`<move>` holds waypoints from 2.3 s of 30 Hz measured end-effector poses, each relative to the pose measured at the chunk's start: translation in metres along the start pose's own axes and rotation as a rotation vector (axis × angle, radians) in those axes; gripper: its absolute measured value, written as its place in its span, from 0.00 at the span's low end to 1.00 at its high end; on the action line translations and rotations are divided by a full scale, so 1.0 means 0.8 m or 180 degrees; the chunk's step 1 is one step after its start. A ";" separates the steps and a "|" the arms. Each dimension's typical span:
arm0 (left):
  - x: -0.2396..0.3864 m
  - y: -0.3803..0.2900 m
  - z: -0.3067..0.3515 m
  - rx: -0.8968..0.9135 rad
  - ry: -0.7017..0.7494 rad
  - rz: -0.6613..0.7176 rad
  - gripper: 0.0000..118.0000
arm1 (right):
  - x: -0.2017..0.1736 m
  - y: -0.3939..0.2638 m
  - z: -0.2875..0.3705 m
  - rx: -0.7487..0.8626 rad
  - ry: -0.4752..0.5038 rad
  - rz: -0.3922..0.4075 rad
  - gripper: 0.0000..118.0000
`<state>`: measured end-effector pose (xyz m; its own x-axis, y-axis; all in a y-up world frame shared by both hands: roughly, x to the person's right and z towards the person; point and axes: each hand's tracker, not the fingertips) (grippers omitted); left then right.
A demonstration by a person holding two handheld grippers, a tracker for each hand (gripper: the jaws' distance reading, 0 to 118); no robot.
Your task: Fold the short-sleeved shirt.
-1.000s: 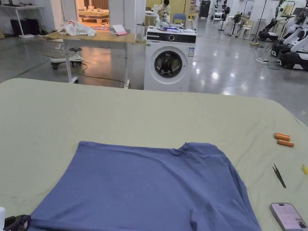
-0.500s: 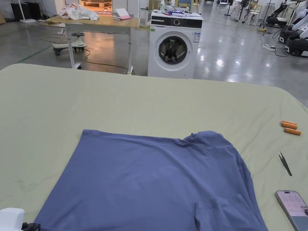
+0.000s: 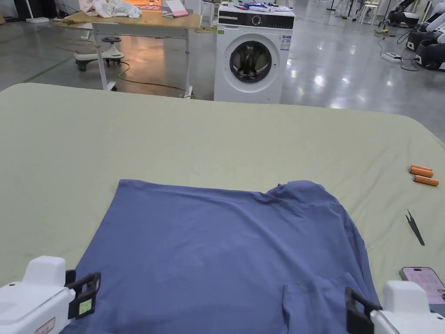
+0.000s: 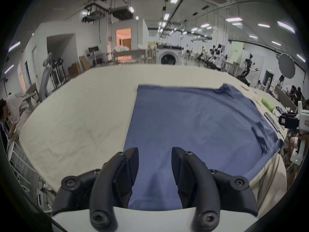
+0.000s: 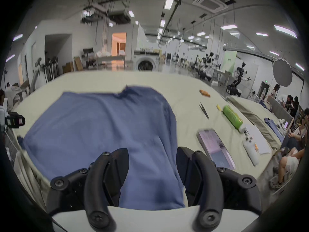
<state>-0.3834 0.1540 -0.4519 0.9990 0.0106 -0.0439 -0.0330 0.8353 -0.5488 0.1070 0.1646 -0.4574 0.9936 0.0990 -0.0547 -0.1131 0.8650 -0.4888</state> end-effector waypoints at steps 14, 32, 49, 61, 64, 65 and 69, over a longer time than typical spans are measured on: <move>0.052 0.026 0.042 0.0986 0.0202 -0.0114 0.00 | -0.088 0.052 0.013 0.1115 0.0006 -0.0083 0.00; -0.086 -0.025 0.029 -0.0944 0.0163 0.0763 0.38 | -0.081 0.020 -0.001 0.0750 0.0066 -0.0099 0.00; -0.048 -0.054 -0.026 -0.1406 0.0324 0.0331 0.01 | -0.039 0.000 -0.003 0.0482 -0.0068 -0.0121 0.00; -0.065 -0.035 0.004 -0.1326 0.0149 0.0374 0.00 | 0.055 -0.034 0.012 -0.0654 -0.0021 0.0051 0.43; -0.062 -0.034 0.007 -0.1311 0.0142 0.0376 0.00 | 0.065 -0.061 0.009 -0.0898 -0.0035 0.0002 0.48; -0.061 -0.034 0.008 -0.1313 0.0138 0.0367 0.00 | 0.065 -0.068 0.008 -0.0976 -0.0006 0.0011 0.48; -0.059 -0.035 0.007 -0.1327 0.0137 0.0383 0.00 | 0.062 -0.094 -0.006 -0.1300 0.0059 0.0041 0.44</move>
<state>-0.4293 0.1330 -0.4294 0.9853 0.0641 -0.1581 -0.1676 0.5359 -0.8275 0.1648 0.1023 -0.4277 0.9924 0.0965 -0.0768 -0.1195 0.5968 -0.7934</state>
